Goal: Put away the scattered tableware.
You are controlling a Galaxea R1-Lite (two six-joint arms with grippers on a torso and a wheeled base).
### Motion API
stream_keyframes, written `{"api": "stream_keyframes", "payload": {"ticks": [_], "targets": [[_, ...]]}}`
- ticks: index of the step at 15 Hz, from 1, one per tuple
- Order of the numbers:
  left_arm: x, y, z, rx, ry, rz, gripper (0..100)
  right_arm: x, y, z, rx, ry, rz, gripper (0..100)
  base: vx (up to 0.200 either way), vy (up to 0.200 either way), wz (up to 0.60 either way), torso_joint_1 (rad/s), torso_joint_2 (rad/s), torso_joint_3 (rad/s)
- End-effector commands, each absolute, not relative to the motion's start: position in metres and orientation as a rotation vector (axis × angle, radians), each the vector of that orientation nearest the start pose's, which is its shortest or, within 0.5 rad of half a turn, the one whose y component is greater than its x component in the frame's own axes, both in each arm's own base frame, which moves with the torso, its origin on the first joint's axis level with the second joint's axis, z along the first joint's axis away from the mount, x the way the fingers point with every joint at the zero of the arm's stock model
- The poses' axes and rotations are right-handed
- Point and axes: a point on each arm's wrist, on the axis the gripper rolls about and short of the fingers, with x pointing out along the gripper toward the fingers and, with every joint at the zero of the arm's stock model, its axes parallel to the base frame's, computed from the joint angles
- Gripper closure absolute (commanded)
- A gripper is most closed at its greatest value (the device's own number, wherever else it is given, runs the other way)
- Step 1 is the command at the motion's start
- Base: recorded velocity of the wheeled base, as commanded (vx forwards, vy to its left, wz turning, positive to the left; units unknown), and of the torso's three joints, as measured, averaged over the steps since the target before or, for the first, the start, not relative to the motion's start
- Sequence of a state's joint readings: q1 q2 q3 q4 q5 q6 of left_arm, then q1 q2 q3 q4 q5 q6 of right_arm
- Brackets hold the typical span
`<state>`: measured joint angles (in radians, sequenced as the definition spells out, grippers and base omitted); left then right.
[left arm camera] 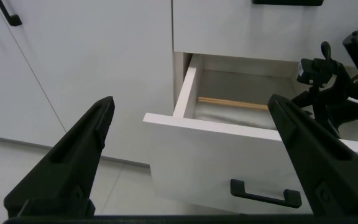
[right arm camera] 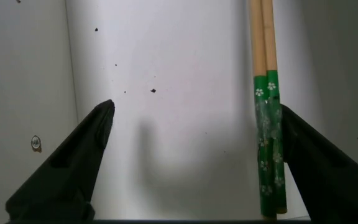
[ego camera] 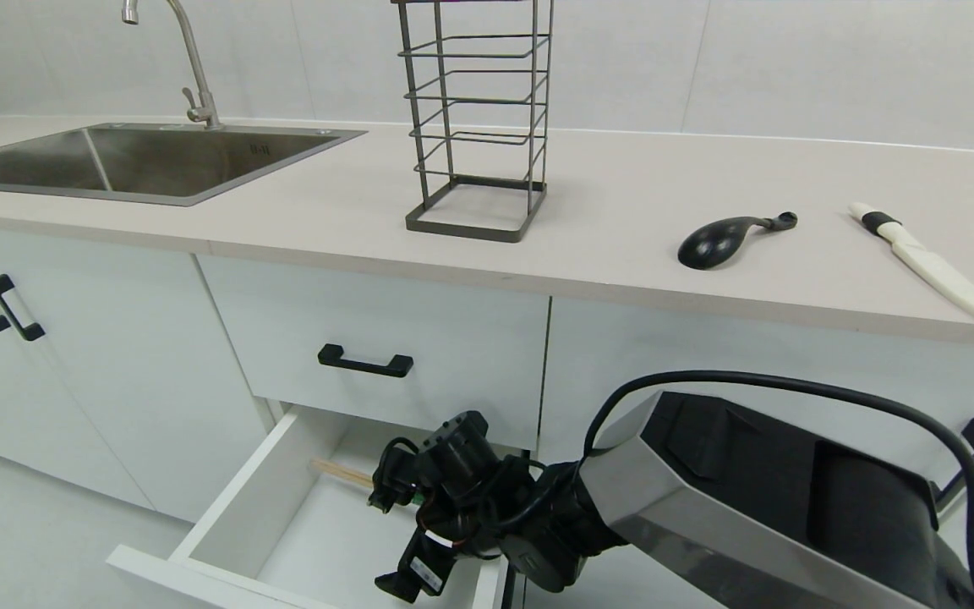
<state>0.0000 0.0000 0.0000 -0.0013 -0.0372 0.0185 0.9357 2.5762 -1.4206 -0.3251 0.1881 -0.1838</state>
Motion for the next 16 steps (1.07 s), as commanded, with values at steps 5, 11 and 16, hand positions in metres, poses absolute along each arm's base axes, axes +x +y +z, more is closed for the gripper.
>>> {"api": "stream_keyframes", "payload": {"ticks": [5, 11, 16], "targets": [[-0.023, -0.001, 0.076, 0.018, -0.002, -0.038, 0, 0.269, 0.376, -0.031, -0.469, 0.694, 1.141, 0, 0.000, 0.000, 0.00, 0.000, 0.00, 0.000], [-0.023, -0.001, 0.076, 0.018, -0.002, -0.037, 0, 0.257, 0.378, 0.018, -0.453, 0.614, 1.167, 0, 0.000, 0.000, 0.00, 0.000, 0.00, 0.000], [-0.023, -0.001, 0.076, 0.018, -0.002, -0.037, 0, 0.245, 0.367, 0.039, -0.449, 0.598, 1.171, 0, 0.000, 0.000, 0.00, 0.000, 0.00, 0.000]]}}
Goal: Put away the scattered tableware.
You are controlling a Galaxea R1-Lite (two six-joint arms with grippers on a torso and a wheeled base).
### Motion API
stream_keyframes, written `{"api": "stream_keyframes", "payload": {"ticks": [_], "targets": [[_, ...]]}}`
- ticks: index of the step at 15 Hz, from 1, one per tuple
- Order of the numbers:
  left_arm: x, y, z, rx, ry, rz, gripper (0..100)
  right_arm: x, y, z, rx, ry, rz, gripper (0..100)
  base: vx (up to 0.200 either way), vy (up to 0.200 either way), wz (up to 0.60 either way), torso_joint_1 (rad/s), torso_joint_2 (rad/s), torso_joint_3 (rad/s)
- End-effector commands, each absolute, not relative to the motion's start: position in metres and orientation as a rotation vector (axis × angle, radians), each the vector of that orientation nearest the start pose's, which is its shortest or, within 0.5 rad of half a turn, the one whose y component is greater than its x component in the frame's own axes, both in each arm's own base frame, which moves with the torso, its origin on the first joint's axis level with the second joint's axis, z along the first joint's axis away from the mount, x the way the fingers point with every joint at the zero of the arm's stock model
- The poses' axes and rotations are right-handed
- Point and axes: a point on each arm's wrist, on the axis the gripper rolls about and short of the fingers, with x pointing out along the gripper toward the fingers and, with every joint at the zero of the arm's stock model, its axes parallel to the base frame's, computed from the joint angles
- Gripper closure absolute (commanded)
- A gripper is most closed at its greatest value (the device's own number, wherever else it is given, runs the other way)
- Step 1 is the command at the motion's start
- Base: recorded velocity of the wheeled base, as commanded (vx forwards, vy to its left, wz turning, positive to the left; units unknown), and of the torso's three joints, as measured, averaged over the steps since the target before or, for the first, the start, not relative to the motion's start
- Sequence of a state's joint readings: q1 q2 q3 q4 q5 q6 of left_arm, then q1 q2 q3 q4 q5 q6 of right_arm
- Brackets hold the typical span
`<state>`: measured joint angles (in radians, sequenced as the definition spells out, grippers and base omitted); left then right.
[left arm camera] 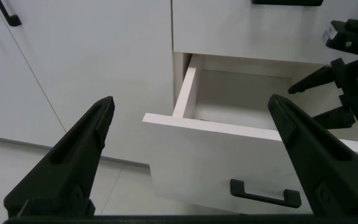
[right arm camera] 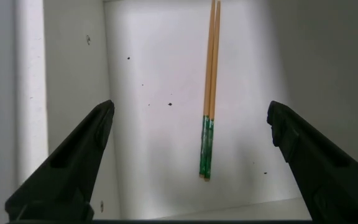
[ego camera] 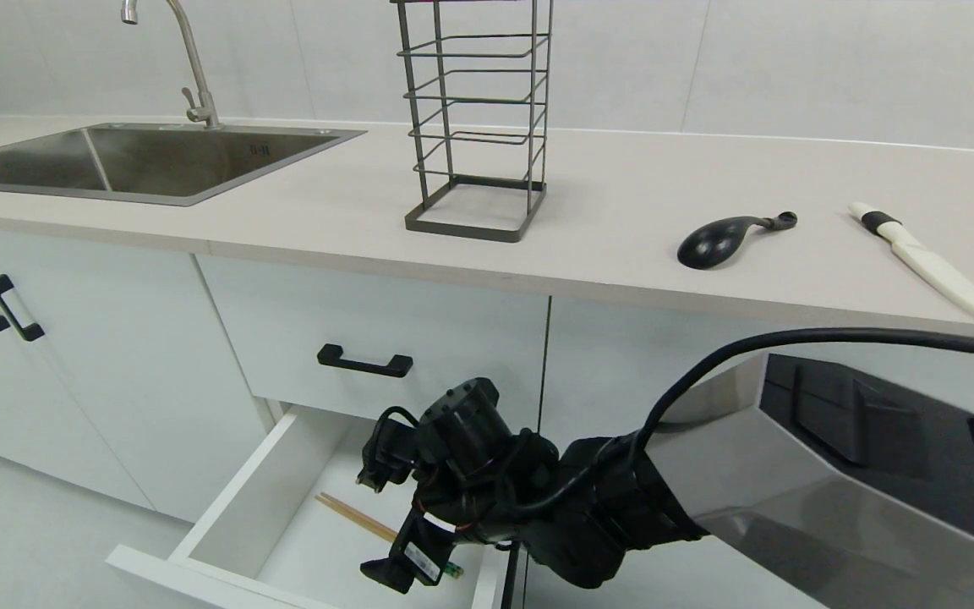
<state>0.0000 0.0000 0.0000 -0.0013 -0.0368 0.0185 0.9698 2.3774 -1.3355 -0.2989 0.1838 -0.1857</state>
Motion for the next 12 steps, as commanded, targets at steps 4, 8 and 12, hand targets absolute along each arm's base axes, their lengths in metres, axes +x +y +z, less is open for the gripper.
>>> {"api": "stream_keyframes", "payload": {"ticks": [4, 8, 12], "targets": [[-0.023, -0.001, 0.076, 0.018, -0.002, -0.037, 0, 0.237, 0.362, 0.062, -0.441, 0.555, 1.178, 0, 0.000, 0.000, 0.00, 0.000, 0.00, 0.000], [-0.023, -0.001, 0.076, 0.018, -0.002, -0.037, 0, 0.224, 0.349, 0.080, -0.423, 0.513, 1.186, 0, 0.000, 0.000, 0.00, 0.000, 0.00, 0.000], [-0.023, -0.001, 0.076, 0.018, -0.002, -0.037, 0, 0.204, 0.328, 0.098, -0.408, 0.470, 1.182, 0, 0.000, 0.000, 0.00, 0.000, 0.00, 0.000]]}}
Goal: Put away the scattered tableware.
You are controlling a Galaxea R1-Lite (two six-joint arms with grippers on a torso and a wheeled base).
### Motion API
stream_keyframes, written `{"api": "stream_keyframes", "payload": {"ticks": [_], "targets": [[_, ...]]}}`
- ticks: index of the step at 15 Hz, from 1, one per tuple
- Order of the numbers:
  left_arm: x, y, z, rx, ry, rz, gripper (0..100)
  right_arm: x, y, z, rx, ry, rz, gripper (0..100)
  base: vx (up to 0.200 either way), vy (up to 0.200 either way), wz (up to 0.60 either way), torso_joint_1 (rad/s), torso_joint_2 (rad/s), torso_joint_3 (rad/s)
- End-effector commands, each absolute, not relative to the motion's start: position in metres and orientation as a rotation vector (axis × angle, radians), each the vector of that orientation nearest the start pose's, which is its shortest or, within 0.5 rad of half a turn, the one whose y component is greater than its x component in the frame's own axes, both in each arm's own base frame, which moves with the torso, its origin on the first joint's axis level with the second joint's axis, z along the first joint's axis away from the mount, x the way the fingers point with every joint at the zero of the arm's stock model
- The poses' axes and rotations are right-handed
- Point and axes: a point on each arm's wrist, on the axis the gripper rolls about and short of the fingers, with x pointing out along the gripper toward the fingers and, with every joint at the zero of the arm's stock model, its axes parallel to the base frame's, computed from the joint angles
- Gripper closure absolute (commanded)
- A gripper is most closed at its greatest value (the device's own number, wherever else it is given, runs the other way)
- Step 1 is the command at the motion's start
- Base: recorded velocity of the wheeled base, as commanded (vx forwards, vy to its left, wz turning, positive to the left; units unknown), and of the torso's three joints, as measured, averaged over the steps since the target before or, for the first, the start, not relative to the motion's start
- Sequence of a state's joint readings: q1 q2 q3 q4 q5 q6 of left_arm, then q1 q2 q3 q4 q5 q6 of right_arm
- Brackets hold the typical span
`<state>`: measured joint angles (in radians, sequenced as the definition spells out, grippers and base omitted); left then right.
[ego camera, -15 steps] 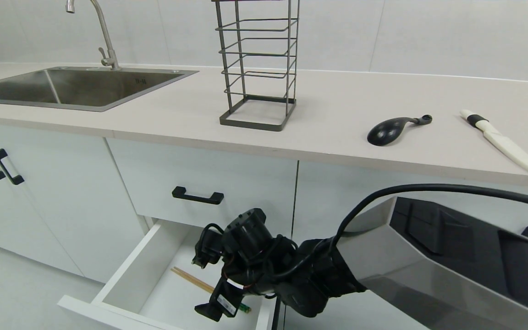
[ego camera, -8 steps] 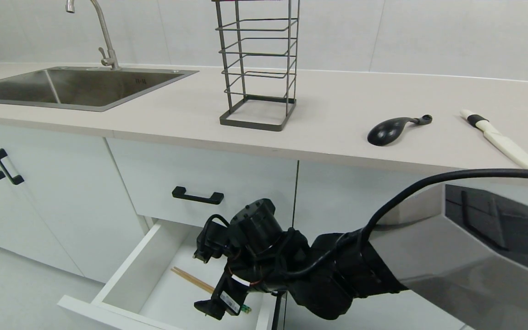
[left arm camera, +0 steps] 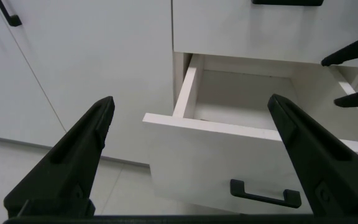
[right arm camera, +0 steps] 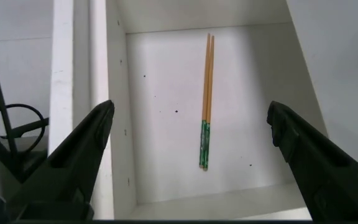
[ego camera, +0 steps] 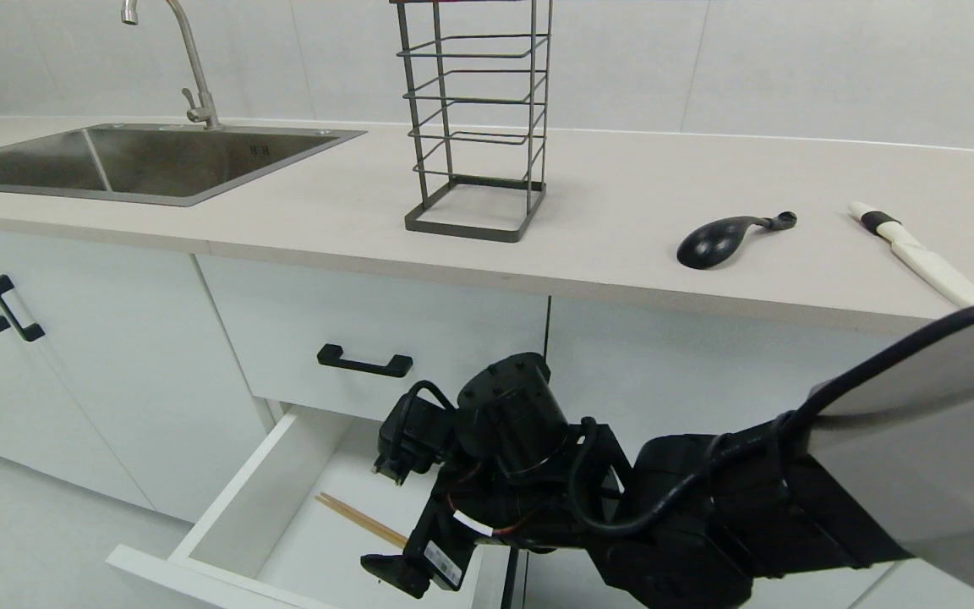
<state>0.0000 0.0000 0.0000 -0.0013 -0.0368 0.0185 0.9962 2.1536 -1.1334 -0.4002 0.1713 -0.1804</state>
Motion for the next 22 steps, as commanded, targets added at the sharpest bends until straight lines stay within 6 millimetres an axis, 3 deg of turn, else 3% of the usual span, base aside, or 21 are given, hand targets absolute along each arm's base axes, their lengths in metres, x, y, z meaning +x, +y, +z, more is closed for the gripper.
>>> {"api": "stream_keyframes", "payload": {"ticks": [1, 6, 13, 22], "targets": [[-0.023, -0.001, 0.076, 0.018, -0.002, -0.037, 0, 0.199, 0.321, 0.101, -0.404, 0.468, 1.176, 0, 0.000, 0.000, 0.00, 0.000, 0.00, 0.000], [-0.023, -0.001, 0.076, 0.018, -0.002, -0.038, 0, 0.174, 0.282, 0.111, -0.384, 0.460, 1.150, 0, 0.000, 0.000, 0.00, 0.000, 0.00, 0.000], [-0.023, -0.001, 0.076, 0.018, -0.002, -0.037, 0, 0.148, 0.233, 0.103, -0.409, 0.519, 1.043, 0, 0.000, 0.000, 0.00, 0.000, 0.00, 0.000], [-0.023, -0.001, 0.076, 0.018, -0.002, -0.038, 0, 0.144, 0.221, 0.102, -0.428, 0.529, 1.009, 0, 0.000, 0.000, 0.00, 0.000, 0.00, 0.000]]}}
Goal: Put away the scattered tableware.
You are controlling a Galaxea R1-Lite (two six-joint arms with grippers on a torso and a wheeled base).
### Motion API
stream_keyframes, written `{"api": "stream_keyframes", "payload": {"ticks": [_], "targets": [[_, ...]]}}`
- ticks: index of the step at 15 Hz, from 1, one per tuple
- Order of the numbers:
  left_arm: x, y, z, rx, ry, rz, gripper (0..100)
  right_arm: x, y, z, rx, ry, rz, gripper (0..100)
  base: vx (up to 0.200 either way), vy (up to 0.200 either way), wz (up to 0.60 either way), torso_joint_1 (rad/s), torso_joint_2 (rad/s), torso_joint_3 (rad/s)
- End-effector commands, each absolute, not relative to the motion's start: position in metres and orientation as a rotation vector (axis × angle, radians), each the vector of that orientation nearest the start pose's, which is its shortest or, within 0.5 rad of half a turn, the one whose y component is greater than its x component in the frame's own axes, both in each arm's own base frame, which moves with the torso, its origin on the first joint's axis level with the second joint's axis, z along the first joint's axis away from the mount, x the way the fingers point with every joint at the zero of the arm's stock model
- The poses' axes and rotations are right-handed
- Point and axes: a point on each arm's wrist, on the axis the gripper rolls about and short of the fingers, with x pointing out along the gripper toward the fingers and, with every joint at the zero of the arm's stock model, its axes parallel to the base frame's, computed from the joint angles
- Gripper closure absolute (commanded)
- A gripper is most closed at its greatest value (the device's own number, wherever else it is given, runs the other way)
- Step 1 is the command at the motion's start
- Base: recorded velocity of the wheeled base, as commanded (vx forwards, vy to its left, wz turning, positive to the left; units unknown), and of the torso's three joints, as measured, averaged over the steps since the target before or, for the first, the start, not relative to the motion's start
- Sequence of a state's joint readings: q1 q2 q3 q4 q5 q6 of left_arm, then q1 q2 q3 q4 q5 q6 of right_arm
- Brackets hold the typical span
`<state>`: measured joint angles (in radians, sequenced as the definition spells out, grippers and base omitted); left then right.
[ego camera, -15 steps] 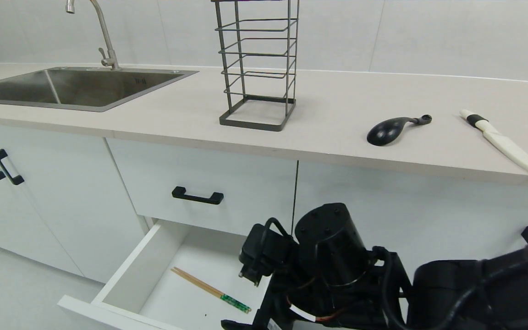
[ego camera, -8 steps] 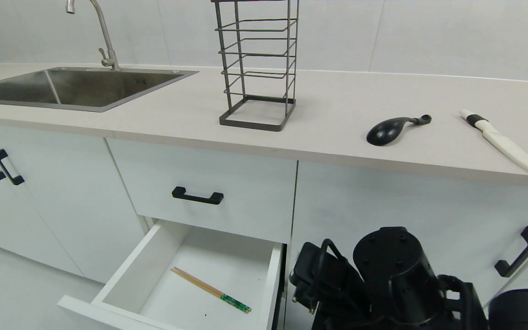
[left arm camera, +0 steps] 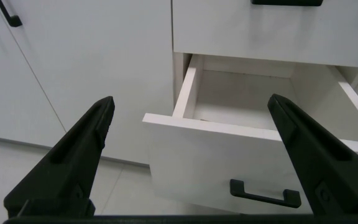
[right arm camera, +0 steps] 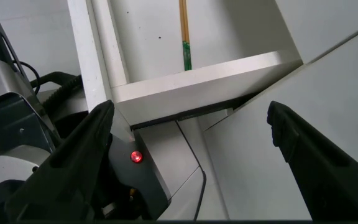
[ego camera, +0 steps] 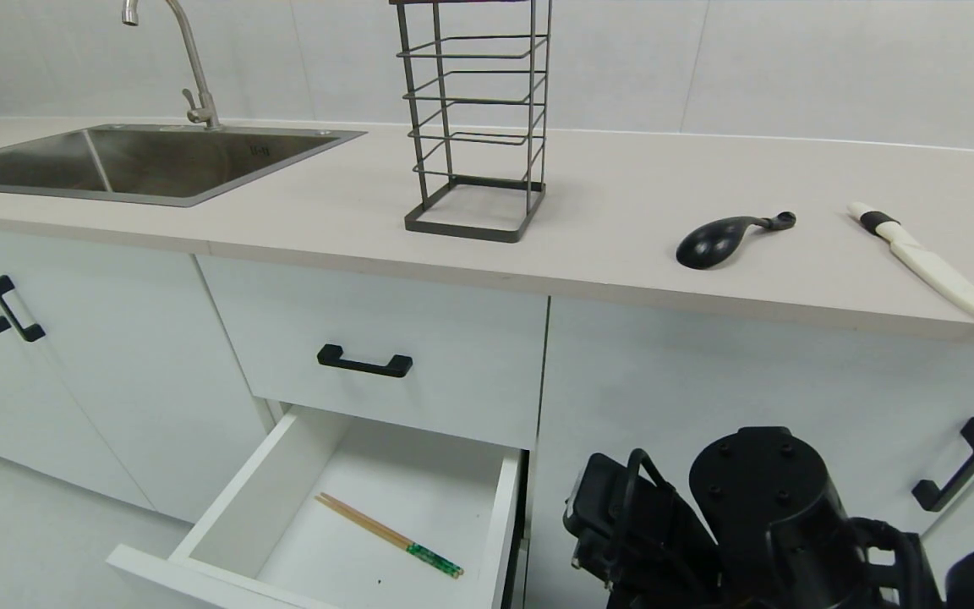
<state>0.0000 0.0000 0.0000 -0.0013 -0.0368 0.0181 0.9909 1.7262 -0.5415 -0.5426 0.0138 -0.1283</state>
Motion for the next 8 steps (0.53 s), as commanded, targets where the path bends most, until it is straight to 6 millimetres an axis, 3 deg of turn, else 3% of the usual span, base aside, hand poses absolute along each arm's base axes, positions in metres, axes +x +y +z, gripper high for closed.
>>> {"api": "stream_keyframes", "payload": {"ticks": [1, 6, 8], "targets": [[-0.0228, -0.0008, 0.0756, 0.018, -0.002, -0.037, 0, 0.1445, 0.2210, 0.1015, -0.429, 0.532, 1.005, 0, 0.000, 0.000, 0.00, 0.000, 0.00, 0.000], [-0.0228, -0.0008, 0.0756, 0.018, -0.002, -0.037, 0, 0.1409, 0.2175, 0.1018, -0.437, 0.529, 1.005, 0, 0.000, 0.000, 0.00, 0.000, 0.00, 0.000], [-0.0228, -0.0008, 0.0756, 0.018, -0.002, -0.037, 0, 0.1385, 0.2142, 0.1019, -0.441, 0.531, 0.999, 0, 0.000, 0.000, 0.00, 0.136, -0.15, -0.027]]}}
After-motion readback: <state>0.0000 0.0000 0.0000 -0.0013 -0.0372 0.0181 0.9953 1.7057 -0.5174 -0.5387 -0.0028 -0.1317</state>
